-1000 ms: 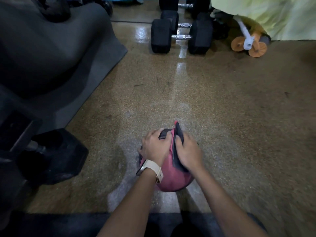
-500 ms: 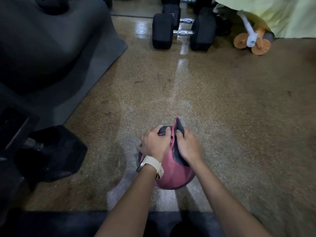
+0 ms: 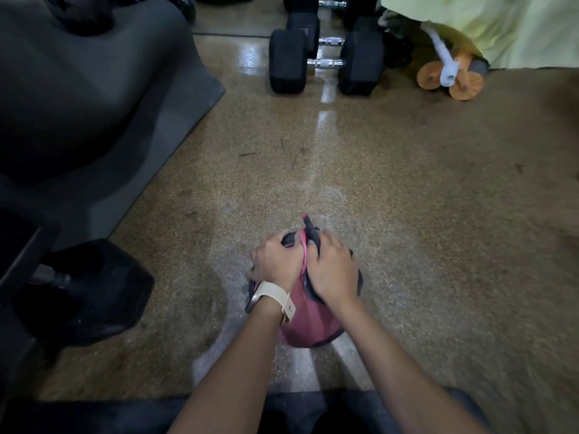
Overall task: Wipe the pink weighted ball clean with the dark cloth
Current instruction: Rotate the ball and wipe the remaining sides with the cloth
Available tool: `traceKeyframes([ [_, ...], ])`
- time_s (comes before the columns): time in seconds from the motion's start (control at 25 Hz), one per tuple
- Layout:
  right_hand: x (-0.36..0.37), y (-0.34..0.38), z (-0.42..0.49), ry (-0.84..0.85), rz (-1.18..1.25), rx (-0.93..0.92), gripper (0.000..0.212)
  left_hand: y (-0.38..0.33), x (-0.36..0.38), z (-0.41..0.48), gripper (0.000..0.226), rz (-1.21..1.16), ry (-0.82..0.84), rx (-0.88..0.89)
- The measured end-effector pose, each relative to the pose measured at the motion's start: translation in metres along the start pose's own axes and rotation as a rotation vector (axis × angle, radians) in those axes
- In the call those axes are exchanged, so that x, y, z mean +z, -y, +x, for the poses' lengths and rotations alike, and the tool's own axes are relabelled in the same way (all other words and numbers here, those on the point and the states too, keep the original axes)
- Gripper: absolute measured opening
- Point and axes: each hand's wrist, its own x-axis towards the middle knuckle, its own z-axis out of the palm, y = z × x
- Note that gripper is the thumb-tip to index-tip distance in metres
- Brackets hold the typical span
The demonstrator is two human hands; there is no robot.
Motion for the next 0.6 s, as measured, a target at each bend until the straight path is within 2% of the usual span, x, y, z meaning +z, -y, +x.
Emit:
traceKeyframes([
  [0.08,0.012,-0.001,-0.044,-0.082,-0.119,-0.108,0.058,0.006,0.001,0.004,0.050,-0.013,0.015,0.021],
  [0.2,0.010,-0.013,-0.071,-0.048,-0.166,-0.277,0.054,0.016,0.000,0.004,0.058,-0.024,0.015,0.089],
  [0.24,0.007,-0.013,-0.056,-0.045,-0.154,-0.259,0.055,0.015,-0.001,0.001,0.059,-0.017,0.011,0.084],
  [0.36,-0.003,-0.010,0.001,0.071,0.047,-0.050,0.053,0.008,-0.001,-0.011,0.060,0.005,-0.031,0.098],
  [0.44,0.002,-0.009,-0.008,0.001,0.034,-0.002,0.053,0.005,-0.001,-0.014,0.055,0.018,-0.044,0.090],
  [0.52,0.012,-0.013,-0.055,-0.066,-0.068,-0.117,0.056,0.009,0.001,-0.007,0.053,0.010,-0.020,0.061],
  [0.6,0.015,-0.026,-0.090,-0.033,-0.098,-0.237,0.057,0.009,0.000,0.002,0.056,0.005,0.006,0.039],
])
